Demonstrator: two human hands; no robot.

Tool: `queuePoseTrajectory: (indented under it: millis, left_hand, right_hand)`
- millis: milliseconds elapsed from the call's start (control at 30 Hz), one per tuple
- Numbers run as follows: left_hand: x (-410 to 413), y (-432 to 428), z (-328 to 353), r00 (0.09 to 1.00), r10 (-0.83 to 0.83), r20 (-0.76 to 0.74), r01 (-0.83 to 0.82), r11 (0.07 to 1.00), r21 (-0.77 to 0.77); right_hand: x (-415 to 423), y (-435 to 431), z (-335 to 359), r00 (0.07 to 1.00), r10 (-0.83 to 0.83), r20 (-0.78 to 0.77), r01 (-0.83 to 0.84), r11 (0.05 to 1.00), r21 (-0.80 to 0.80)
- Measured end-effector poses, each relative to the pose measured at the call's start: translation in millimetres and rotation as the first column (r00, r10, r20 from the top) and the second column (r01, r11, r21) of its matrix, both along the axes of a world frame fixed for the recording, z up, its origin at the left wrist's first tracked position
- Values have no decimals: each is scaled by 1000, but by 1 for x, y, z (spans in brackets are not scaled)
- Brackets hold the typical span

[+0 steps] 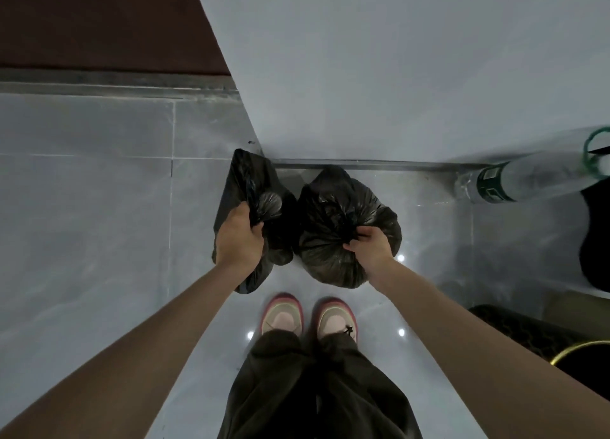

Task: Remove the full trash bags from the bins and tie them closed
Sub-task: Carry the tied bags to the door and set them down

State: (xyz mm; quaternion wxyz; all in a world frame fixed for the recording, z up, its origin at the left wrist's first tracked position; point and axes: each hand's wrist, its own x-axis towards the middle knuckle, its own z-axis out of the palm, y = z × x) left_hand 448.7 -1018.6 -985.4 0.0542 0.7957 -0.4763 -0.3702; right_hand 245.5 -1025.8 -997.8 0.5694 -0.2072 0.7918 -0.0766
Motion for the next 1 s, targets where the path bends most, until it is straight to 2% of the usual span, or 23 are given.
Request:
queuePoseTrajectory:
  millis: [100,200,300,500,667,1000]
  left_hand:
    - [-3,1,-1,1000,16,-23,-14,996,91]
    - [-11,7,5,995,65,-76,-52,986,159]
    - [-16,13,18,990,92,-112,-71,981,178]
    - [-13,25,67,972,94,-214,-56,983,176]
    - [-20,26,153,944,109,-311,-68,988,142]
    - [-51,64,371,887,123,-445,-114,992,48]
  right_hand:
    - [-1,7,2,999,14,35,-14,1000,0]
    - [4,13,12,990,135,-39,-136,990,-26]
    - [9,16,24,982,165,-96,-172,982,-76]
    - [10,15,79,976,203,-73,-212,968,-133]
    - [6,8,158,980,199,-3,-197,966,-167]
    - [-18,27,375,947,283,150,-226,922,-315]
